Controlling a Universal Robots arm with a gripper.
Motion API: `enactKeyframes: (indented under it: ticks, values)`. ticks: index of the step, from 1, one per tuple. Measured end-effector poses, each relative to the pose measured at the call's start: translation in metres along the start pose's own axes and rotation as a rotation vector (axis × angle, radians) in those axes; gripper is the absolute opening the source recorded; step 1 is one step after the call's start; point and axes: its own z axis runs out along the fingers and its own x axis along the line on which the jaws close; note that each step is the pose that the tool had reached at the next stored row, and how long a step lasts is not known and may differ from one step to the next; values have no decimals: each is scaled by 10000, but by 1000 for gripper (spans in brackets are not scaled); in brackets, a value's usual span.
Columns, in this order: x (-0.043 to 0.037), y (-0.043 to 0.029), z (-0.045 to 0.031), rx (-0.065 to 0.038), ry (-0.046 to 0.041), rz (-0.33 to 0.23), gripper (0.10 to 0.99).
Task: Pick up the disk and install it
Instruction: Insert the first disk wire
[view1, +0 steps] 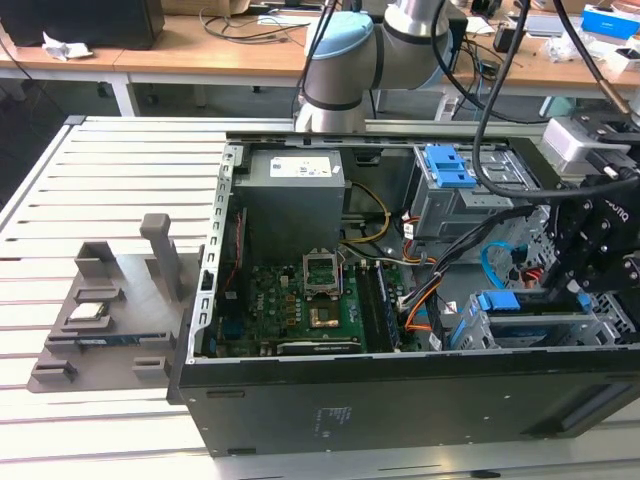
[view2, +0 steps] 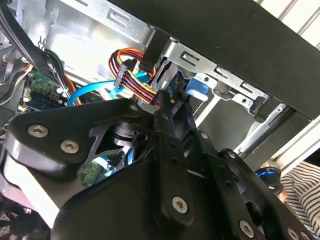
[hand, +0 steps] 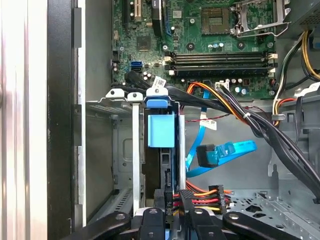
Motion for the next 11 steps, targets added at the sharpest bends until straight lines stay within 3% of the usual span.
enactKeyframes:
  ticks: [1,5,6,11]
  values:
    - [1,3,-64,1,4,0,247]
    - [-33,8,-170,1,32,1,235]
    - [-56,12,-236,2,66,2,106]
    - [-65,20,-400,3,90,4,106]
